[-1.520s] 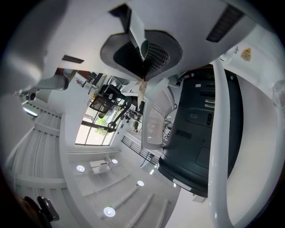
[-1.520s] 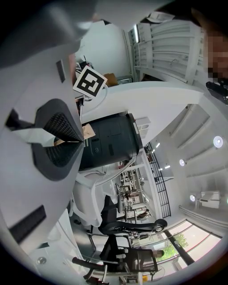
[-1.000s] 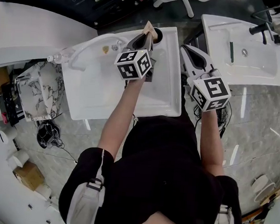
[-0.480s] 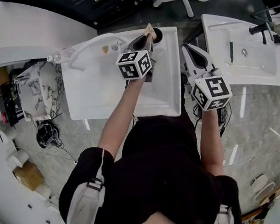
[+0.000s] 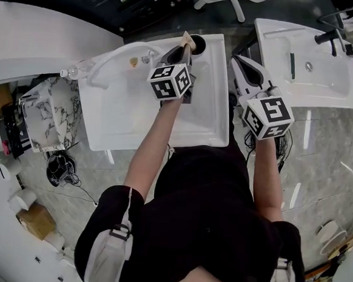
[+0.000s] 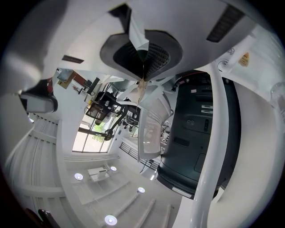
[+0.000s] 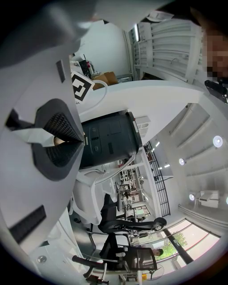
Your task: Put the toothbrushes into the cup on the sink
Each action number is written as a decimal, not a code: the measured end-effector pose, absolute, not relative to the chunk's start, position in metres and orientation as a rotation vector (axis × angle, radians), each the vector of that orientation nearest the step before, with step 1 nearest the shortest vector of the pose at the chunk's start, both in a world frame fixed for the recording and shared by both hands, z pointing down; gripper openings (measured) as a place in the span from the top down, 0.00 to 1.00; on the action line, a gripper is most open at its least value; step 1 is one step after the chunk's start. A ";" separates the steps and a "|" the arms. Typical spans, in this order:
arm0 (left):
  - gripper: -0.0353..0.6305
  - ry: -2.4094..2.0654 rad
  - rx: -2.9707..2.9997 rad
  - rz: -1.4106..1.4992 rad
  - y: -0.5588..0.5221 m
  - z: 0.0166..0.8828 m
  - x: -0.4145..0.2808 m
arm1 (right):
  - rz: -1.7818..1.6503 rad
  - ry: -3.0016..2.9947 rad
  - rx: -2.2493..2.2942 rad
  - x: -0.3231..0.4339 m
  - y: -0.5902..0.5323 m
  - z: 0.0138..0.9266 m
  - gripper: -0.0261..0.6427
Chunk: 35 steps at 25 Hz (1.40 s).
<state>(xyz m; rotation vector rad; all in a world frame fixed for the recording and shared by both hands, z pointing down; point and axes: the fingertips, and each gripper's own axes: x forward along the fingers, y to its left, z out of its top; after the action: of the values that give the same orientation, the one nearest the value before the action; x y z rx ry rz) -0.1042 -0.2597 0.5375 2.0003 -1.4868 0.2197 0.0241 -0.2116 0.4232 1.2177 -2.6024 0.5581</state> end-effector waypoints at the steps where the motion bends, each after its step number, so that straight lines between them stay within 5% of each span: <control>1: 0.92 -1.490 1.998 0.222 -0.260 0.538 -0.105 | 0.558 -2.602 1.218 0.024 -0.212 0.423 0.92; 17: 0.91 -1.505 1.993 0.251 -0.261 0.543 -0.112 | 0.551 -2.606 1.215 0.023 -0.211 0.422 0.92; 20: 0.78 -1.506 1.984 0.253 -0.260 0.544 -0.112 | 0.550 -2.607 1.216 0.024 -0.210 0.422 0.92; 35: 0.75 -1.551 1.953 0.272 -0.246 0.542 -0.120 | 0.557 -2.614 1.234 0.030 -0.202 0.421 0.92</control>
<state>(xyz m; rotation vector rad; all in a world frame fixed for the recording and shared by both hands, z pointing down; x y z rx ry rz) -0.1201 -0.2462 0.5424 1.9527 -1.5510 0.2722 0.0301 -0.2019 0.4207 1.2335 -2.6140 0.5570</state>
